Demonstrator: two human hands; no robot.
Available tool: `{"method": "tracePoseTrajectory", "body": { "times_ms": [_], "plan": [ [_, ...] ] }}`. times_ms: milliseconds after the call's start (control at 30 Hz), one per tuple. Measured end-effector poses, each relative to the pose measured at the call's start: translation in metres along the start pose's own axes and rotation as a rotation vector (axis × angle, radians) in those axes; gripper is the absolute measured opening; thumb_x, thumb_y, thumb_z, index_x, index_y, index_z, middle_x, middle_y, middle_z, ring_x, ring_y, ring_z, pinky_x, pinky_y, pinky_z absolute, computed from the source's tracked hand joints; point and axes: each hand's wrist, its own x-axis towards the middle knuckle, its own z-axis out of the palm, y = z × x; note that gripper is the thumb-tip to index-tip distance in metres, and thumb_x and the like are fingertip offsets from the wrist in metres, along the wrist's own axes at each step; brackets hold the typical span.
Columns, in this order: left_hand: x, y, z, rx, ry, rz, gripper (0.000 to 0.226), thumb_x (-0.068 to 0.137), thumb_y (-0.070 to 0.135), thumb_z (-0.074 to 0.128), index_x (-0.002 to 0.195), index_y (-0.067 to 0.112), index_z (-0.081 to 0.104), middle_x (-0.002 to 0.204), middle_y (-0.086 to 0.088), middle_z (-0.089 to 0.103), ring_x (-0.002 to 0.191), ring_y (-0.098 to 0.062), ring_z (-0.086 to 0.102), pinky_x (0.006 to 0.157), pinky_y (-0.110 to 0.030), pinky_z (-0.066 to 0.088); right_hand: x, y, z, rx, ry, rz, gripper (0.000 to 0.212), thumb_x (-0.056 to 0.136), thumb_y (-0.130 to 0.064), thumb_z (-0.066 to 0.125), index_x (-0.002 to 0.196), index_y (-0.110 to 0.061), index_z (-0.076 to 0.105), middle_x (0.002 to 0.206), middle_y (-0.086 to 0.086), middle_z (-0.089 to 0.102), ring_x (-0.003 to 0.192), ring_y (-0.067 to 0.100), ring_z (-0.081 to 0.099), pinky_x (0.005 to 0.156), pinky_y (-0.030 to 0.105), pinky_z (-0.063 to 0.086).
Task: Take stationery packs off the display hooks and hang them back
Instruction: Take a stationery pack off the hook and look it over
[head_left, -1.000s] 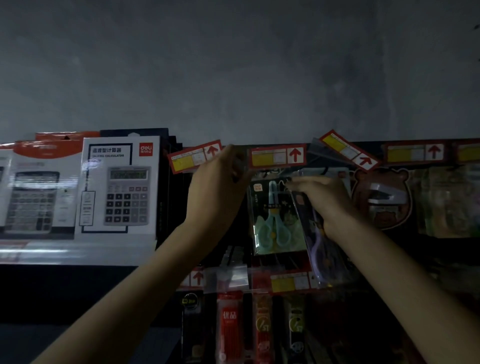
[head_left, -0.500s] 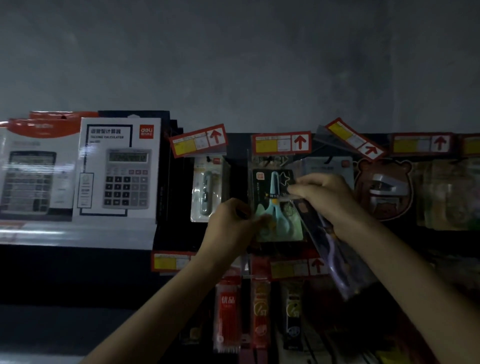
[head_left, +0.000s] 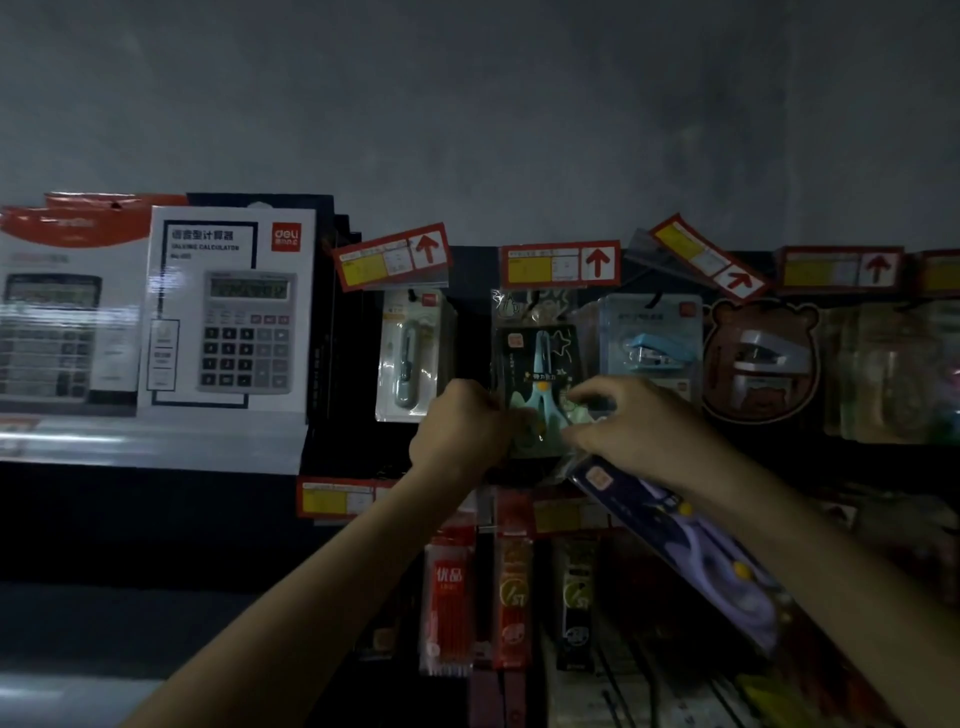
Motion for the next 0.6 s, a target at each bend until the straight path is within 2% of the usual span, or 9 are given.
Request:
{"method": "tracePoseTrajectory", "body": {
  "times_ms": [100, 200, 267, 333, 400, 467, 533, 600],
  "plan": [
    [0.002, -0.001, 0.003, 0.048, 0.011, 0.001, 0.036, 0.083, 0.050, 0.081, 0.091, 0.017, 0.068, 0.083, -0.002, 0.074, 0.078, -0.023, 0.073, 0.079, -0.049, 0.063, 0.007, 0.000, 0.004, -0.009, -0.001, -0.006, 0.039, 0.091, -0.042, 0.070, 0.129, -0.036, 0.066, 0.137, -0.004, 0.063, 0.088, 0.019, 0.062, 0.084, 0.038, 0.055],
    [0.004, -0.004, 0.006, 0.058, 0.011, -0.001, 0.033, 0.085, 0.047, 0.080, 0.092, 0.016, 0.068, 0.085, -0.004, 0.073, 0.080, -0.025, 0.073, 0.079, -0.050, 0.063, 0.010, 0.004, 0.007, 0.014, -0.019, -0.007, 0.038, 0.093, -0.040, 0.070, 0.131, -0.033, 0.067, 0.135, -0.004, 0.065, 0.091, 0.020, 0.063, 0.089, 0.038, 0.055],
    [0.006, -0.006, 0.006, 0.057, -0.009, -0.006, 0.031, 0.085, 0.046, 0.079, 0.093, 0.017, 0.069, 0.086, -0.004, 0.074, 0.080, -0.026, 0.073, 0.078, -0.054, 0.063, 0.010, 0.007, 0.008, 0.034, -0.015, -0.016, 0.034, 0.095, -0.039, 0.069, 0.128, -0.031, 0.068, 0.131, -0.005, 0.066, 0.089, 0.017, 0.062, 0.081, 0.034, 0.051],
    [0.005, -0.007, 0.004, 0.082, -0.038, -0.005, 0.030, 0.085, 0.044, 0.079, 0.095, 0.018, 0.068, 0.087, -0.003, 0.074, 0.081, -0.026, 0.073, 0.078, -0.055, 0.063, 0.008, 0.012, 0.007, 0.068, 0.011, -0.023, 0.025, 0.095, -0.041, 0.068, 0.118, -0.033, 0.072, 0.121, -0.007, 0.070, 0.090, 0.015, 0.064, 0.079, 0.037, 0.052],
    [-0.002, -0.007, -0.002, 0.142, -0.047, 0.020, 0.032, 0.085, 0.047, 0.078, 0.098, 0.020, 0.067, 0.088, -0.001, 0.073, 0.081, -0.024, 0.072, 0.078, -0.053, 0.063, 0.005, 0.016, 0.007, 0.121, 0.071, -0.030, 0.017, 0.094, -0.043, 0.067, 0.108, -0.035, 0.072, 0.108, -0.008, 0.072, 0.091, 0.019, 0.067, 0.084, 0.046, 0.057],
    [-0.016, -0.008, -0.010, 0.181, -0.031, 0.092, 0.038, 0.081, 0.057, 0.072, 0.100, 0.024, 0.066, 0.087, 0.003, 0.073, 0.076, -0.020, 0.072, 0.073, -0.053, 0.063, -0.001, 0.019, 0.009, 0.205, 0.166, -0.055, 0.014, 0.094, -0.043, 0.066, 0.107, -0.036, 0.069, 0.093, 0.000, 0.073, 0.081, 0.028, 0.069, 0.074, 0.049, 0.059],
    [-0.036, -0.008, -0.019, 0.112, -0.003, 0.148, 0.050, 0.078, 0.065, 0.064, 0.111, 0.028, 0.064, 0.093, 0.007, 0.074, 0.078, -0.015, 0.073, 0.071, -0.051, 0.063, -0.005, 0.019, 0.014, 0.324, 0.248, -0.083, 0.011, 0.096, -0.038, 0.065, 0.107, -0.037, 0.067, 0.079, 0.013, 0.070, 0.064, 0.036, 0.062, 0.055, 0.048, 0.048],
    [-0.058, -0.004, -0.026, -0.034, 0.041, 0.172, 0.056, 0.084, 0.073, 0.059, 0.119, 0.029, 0.064, 0.100, 0.009, 0.075, 0.087, -0.007, 0.073, 0.079, -0.045, 0.063, -0.008, 0.015, 0.022, 0.458, 0.292, -0.078, 0.009, 0.098, -0.032, 0.064, 0.104, -0.036, 0.067, 0.068, 0.016, 0.065, 0.053, 0.029, 0.051, 0.050, 0.040, 0.037]
  ]
}}
